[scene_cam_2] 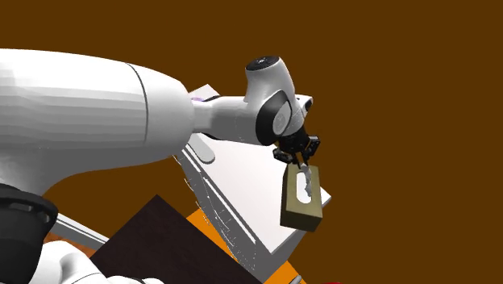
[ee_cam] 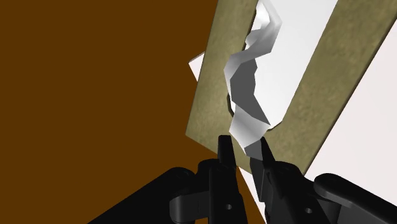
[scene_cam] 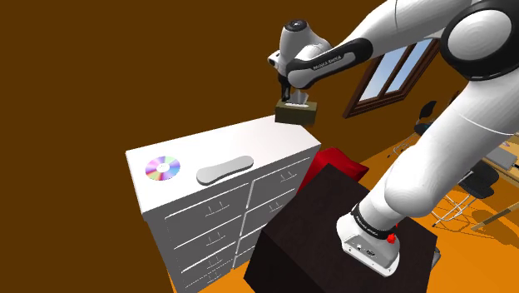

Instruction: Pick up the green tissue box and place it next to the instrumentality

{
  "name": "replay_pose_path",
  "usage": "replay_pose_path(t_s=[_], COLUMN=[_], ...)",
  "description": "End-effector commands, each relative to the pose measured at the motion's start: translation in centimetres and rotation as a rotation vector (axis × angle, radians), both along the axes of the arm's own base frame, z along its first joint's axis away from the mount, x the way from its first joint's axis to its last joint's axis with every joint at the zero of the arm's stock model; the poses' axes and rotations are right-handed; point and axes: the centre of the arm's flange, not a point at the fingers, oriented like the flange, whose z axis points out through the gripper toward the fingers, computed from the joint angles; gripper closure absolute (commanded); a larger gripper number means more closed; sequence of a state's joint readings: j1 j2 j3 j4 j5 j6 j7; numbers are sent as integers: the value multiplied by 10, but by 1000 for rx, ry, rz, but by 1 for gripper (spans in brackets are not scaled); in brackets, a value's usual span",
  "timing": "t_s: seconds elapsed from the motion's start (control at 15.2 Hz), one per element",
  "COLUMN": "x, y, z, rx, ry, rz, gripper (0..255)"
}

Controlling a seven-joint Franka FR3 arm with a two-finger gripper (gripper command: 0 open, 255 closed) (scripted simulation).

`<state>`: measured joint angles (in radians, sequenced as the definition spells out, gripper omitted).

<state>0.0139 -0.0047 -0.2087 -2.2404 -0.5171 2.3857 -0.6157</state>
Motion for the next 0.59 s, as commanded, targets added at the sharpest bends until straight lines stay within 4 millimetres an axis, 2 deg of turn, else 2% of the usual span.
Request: replay_pose_path(t_s=[0.0,0.53], x=[1,1], y=[0,0], z=[11,53], rx=[0,0], ry=[0,0], rz=[0,0], gripper=[255,255])
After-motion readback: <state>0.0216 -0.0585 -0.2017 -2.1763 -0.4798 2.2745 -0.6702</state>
